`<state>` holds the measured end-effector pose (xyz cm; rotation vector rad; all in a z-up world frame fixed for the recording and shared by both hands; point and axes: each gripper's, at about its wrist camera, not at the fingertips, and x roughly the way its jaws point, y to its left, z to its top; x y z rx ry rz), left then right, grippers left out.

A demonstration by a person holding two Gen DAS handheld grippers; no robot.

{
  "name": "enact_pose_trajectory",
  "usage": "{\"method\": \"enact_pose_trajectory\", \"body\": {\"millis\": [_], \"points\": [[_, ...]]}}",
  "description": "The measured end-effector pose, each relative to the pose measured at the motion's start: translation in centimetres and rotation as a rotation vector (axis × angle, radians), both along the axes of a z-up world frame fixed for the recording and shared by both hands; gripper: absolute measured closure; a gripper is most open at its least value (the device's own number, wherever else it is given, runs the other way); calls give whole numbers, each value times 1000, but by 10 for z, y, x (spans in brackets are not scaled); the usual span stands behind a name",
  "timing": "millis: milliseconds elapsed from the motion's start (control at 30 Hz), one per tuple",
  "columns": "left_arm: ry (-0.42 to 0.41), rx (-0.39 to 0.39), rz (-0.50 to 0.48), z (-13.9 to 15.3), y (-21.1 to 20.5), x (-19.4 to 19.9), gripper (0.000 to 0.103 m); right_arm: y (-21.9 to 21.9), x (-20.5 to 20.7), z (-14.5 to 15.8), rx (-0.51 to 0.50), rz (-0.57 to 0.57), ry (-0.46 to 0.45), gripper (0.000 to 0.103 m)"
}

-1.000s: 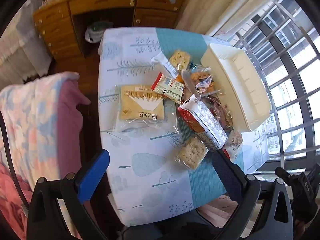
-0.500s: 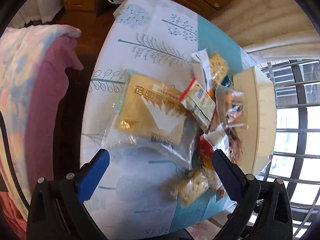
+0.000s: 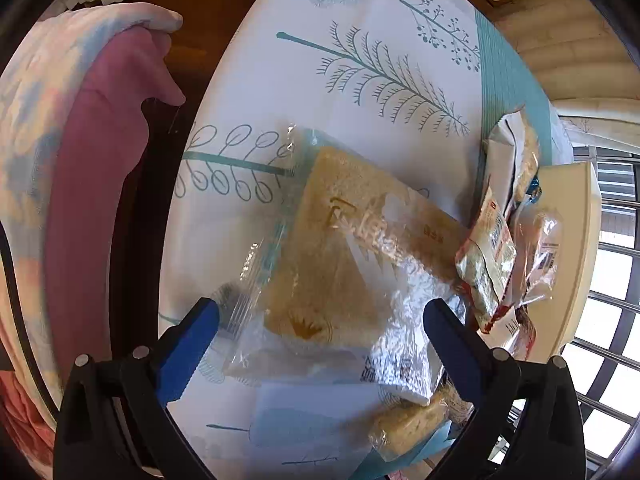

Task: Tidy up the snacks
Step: 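Grasp the clear bread pack with the left tool while the right tool grasps a white printed bag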

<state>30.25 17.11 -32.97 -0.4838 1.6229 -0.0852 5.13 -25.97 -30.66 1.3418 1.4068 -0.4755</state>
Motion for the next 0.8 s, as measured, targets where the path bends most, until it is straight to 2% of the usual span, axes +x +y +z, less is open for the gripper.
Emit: {"method": "enact_pose_trajectory", "body": {"millis": [167,433,500,567,667,800], "points": [[18,17,-9,-13,-3,8,2,3,15,-4,-16,71,-7,27],[0,58,-46,-16,-18,19,3,9,35,-5,-70,164,-8,35],[-1,48,-42,-15,-19,19,9,10,38,-6,-79,176,-4,38],[1,31,-36,-12,-24,17,21,11,39,-5,-90,190,-4,44],[2,2,-18,-6,-28,11,32,15,41,-3,-111,215,0,51],[-18,0,11,3,-29,-4,50,22,41,-1,-123,220,-11,54]]}}
